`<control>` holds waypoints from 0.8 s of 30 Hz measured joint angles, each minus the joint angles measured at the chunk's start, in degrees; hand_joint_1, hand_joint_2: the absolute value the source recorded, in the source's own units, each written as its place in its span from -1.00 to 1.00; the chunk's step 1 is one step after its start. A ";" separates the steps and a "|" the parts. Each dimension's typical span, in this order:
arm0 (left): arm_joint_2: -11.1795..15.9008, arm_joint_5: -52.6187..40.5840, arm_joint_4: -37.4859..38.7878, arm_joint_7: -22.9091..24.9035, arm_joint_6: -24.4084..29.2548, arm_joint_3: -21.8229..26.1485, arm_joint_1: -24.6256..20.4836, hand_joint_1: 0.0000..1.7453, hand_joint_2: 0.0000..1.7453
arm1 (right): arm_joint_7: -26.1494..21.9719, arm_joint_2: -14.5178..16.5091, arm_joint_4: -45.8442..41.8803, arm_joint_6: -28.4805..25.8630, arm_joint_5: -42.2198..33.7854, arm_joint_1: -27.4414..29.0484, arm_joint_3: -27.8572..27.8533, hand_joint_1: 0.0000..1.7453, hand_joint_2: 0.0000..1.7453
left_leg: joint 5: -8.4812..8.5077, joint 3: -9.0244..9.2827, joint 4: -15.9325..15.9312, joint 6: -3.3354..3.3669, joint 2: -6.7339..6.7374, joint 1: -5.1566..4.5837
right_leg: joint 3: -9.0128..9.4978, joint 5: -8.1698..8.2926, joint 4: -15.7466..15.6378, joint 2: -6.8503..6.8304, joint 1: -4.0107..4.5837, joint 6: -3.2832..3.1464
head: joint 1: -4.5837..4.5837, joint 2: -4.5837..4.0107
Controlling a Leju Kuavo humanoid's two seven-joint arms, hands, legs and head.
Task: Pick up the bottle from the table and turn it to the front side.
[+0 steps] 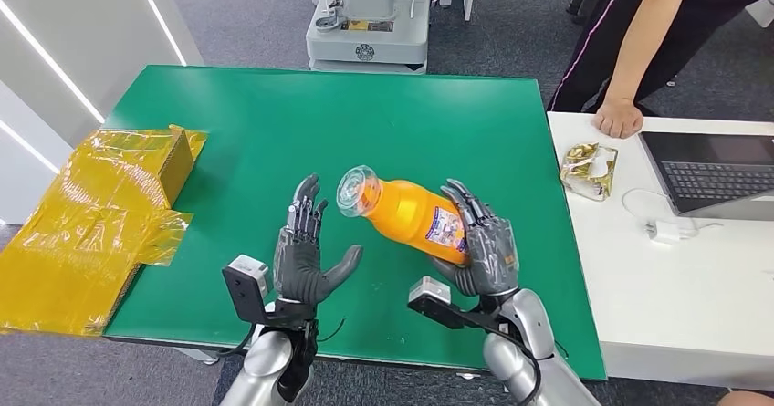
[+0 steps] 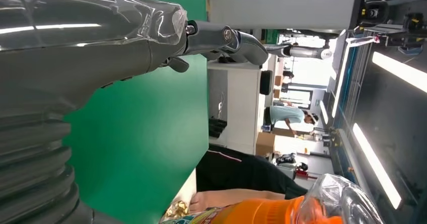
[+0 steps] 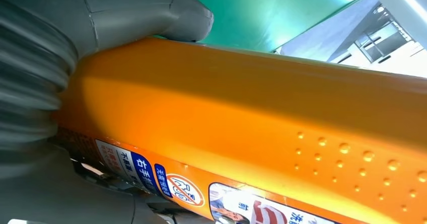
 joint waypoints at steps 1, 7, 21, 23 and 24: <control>-0.01 -0.03 0.13 0.10 -0.08 -0.02 -0.11 -1.00 1.00 | 0.43 0.18 0.11 0.11 0.14 -0.04 -0.01 1.00 1.00 | 0.00 0.00 0.00 0.00 0.00 0.00 | 0.00 0.00 0.00 0.00 0.00 0.00 | 0.00 0.00; -0.10 -0.72 1.24 0.29 -0.19 -0.23 -1.10 -1.00 1.00 | 3.46 1.31 1.16 2.30 0.48 -1.47 0.15 1.00 1.00 | 0.00 0.00 0.00 0.00 0.00 0.01 | -0.01 0.00 0.01 0.00 0.00 0.00 | 0.00 0.00; -0.34 -0.93 4.09 0.39 -0.38 -0.66 -2.68 -1.00 1.00 | 5.22 4.57 7.98 11.63 2.04 -7.46 1.44 1.00 1.00 | 0.01 -0.01 0.00 -0.01 0.00 0.01 | -0.02 0.00 0.02 0.01 0.00 -0.01 | 0.01 0.00; -0.38 -0.92 4.39 0.42 -0.38 -0.67 -2.97 -1.00 1.00 | 4.43 5.14 9.05 13.18 2.22 -8.20 2.05 1.00 1.00 | 0.01 -0.01 0.00 -0.01 0.00 0.01 | -0.02 0.00 0.02 0.01 0.01 -0.01 | 0.01 0.00; -0.42 -0.91 4.54 0.44 -0.38 -0.67 -3.13 -1.00 1.00 | 3.96 5.45 9.55 13.87 2.36 -8.51 2.42 1.00 1.00 | 0.01 -0.01 -0.01 -0.01 0.00 0.01 | -0.02 0.00 0.02 0.01 0.01 -0.01 | 0.01 0.00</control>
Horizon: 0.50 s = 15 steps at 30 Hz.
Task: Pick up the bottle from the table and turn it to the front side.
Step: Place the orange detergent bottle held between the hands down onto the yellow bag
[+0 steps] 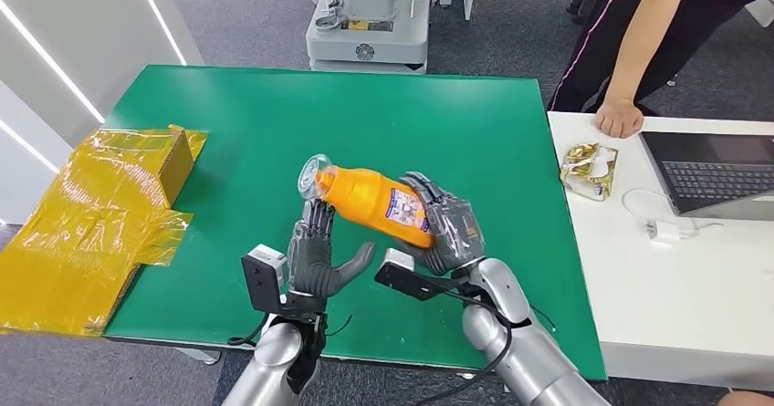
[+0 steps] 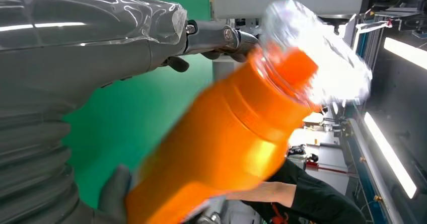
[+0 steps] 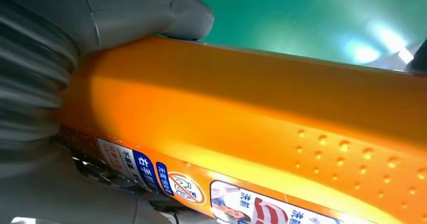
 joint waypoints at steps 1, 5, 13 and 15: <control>-0.03 0.03 0.14 0.01 0.00 0.01 -0.14 -1.00 1.00 | -0.43 0.33 0.45 0.53 0.14 -0.25 0.37 1.00 1.00 | 0.00 0.00 0.00 0.00 0.00 0.00 | 0.00 0.00 0.00 0.00 0.00 0.00 | -0.01 0.00; -0.13 0.15 0.73 0.00 -0.01 0.08 -0.35 -1.00 1.00 | -1.95 1.34 1.90 1.83 0.30 -0.99 1.45 1.00 1.00 | 0.00 0.00 0.00 0.00 -0.01 0.00 | 0.00 0.00 0.00 -0.01 0.00 0.00 | -0.01 0.00; -0.14 0.26 1.81 -0.39 -0.08 0.70 -0.33 -1.00 1.00 | -4.54 2.07 2.59 4.44 0.31 -1.21 3.73 1.00 1.00 | 0.00 -0.02 0.00 0.00 0.00 0.00 | -0.01 0.00 -0.01 -0.01 0.00 0.00 | -0.01 0.00; -0.14 0.33 1.99 -0.51 -0.09 0.93 -0.23 -1.00 1.00 | -4.56 2.07 2.60 5.62 0.30 -1.21 4.16 1.00 1.00 | 0.00 -0.01 0.00 0.00 0.01 0.00 | -0.02 0.00 -0.01 0.01 0.00 0.00 | 0.00 0.00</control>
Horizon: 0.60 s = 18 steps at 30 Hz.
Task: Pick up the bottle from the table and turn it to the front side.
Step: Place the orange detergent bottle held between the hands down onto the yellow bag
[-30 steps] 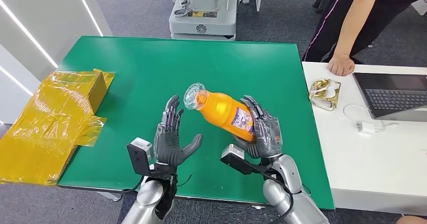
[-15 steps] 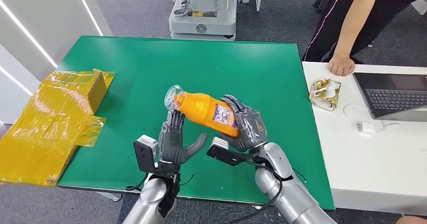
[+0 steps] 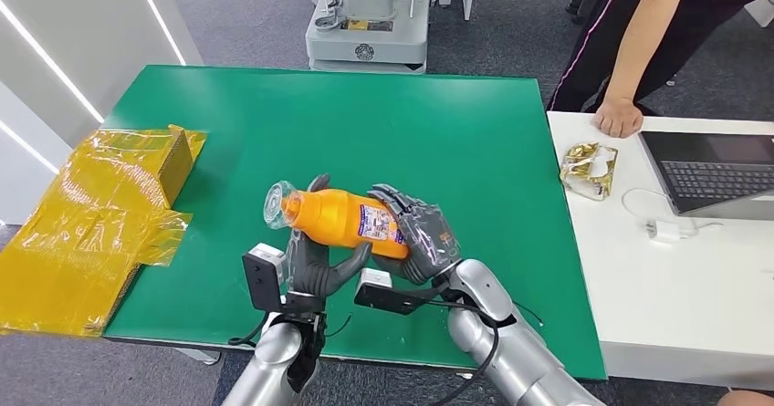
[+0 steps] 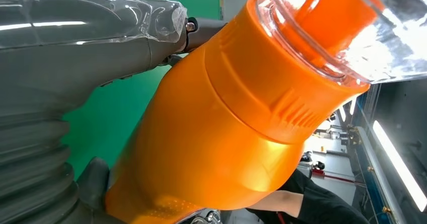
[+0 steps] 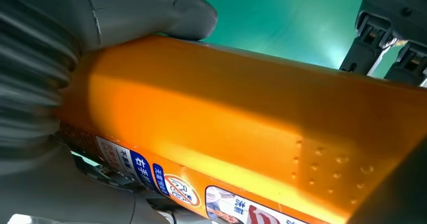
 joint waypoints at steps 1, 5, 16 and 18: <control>0.01 0.02 0.07 -0.07 0.00 0.14 0.08 -1.00 1.00 | 0.04 0.00 -0.01 0.53 0.01 0.00 0.19 1.00 1.00 | 0.00 0.00 0.00 0.00 0.00 0.00 | -0.01 0.00 0.00 0.01 0.00 0.00 | -0.01 0.00; 0.03 0.05 0.29 -0.21 0.00 0.61 0.34 -1.00 1.00 | 0.21 0.00 0.00 1.59 0.12 0.00 0.92 1.00 1.00 | 0.00 0.00 0.00 0.00 0.00 0.00 | -0.01 0.00 0.00 0.00 0.00 0.00 | -0.01 0.00; 0.30 0.02 0.35 -0.46 0.66 1.61 1.56 -1.00 1.00 | 0.56 -0.84 0.14 5.24 0.39 0.53 2.70 1.00 1.00 | 0.00 0.00 0.00 0.00 0.02 0.00 | -0.06 0.00 0.00 0.05 0.00 0.00 | -0.01 0.00; 0.37 0.02 0.35 -0.63 0.71 1.73 1.57 -1.00 1.00 | 0.63 -1.15 0.26 5.26 0.40 0.92 2.97 1.00 1.00 | 0.00 -0.01 0.00 0.00 0.03 0.00 | -0.06 0.00 0.00 0.06 0.00 0.00 | -0.01 0.00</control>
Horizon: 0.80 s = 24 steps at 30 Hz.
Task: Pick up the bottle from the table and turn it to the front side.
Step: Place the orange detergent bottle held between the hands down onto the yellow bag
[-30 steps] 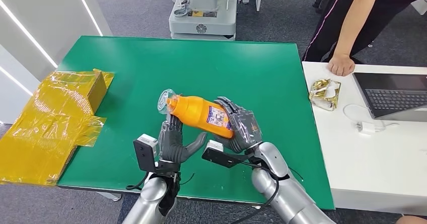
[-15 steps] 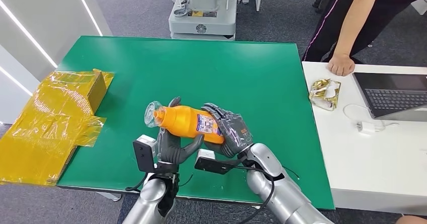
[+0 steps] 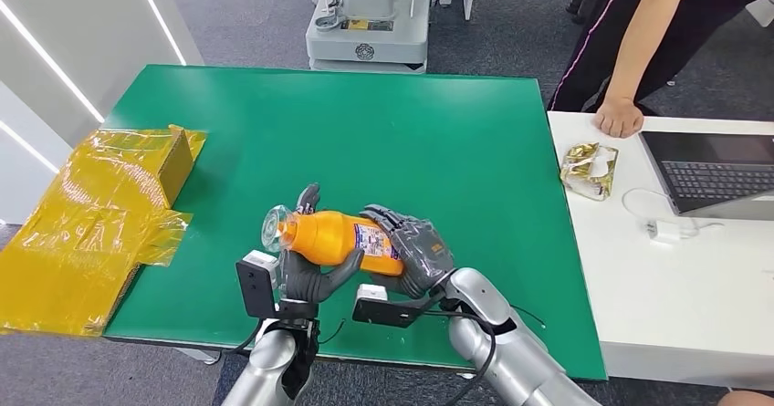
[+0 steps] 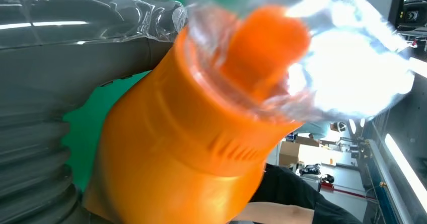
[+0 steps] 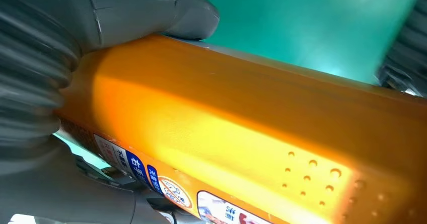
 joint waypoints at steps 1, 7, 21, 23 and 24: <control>0.03 -0.01 0.00 -0.05 0.00 0.03 0.00 -1.00 1.00 | 0.05 -0.13 0.06 0.00 0.00 0.12 0.15 1.00 1.00 | 0.00 0.00 0.00 0.00 0.02 0.00 | 0.00 0.00 0.00 0.01 0.00 0.00 | -0.01 0.00; 0.04 -0.02 0.00 -0.14 0.00 0.03 0.08 -1.00 1.00 | 0.27 -0.46 0.16 0.01 -0.01 0.22 0.58 1.00 1.00 | 0.00 0.00 0.00 0.00 0.05 0.00 | -0.01 0.01 0.00 0.05 0.00 0.00 | -0.01 0.00; 0.02 1.38 -0.03 -0.98 -0.02 0.12 0.49 -0.99 1.00 | 1.97 -1.15 0.07 -1.16 2.37 0.94 0.67 1.00 1.00 | 0.00 0.00 0.01 0.00 0.08 0.00 | -0.06 0.01 0.00 0.09 0.00 0.00 | 0.01 0.00; 0.02 1.88 -0.20 -1.33 -0.16 0.11 0.45 -0.06 1.00 | 1.43 -1.21 0.07 -1.70 2.26 0.91 0.68 1.00 1.00 | 0.00 0.00 0.01 0.00 0.08 0.00 | -0.06 0.01 0.00 0.10 0.00 -0.01 | -0.01 0.00; 0.03 2.20 -0.32 -1.41 -0.32 0.06 0.39 0.44 1.00 | 1.18 -1.22 0.07 -2.11 2.22 0.87 0.69 1.00 1.00 | 0.00 0.00 0.01 0.00 0.09 0.00 | -0.06 0.01 0.00 0.10 0.00 -0.01 | -0.01 0.00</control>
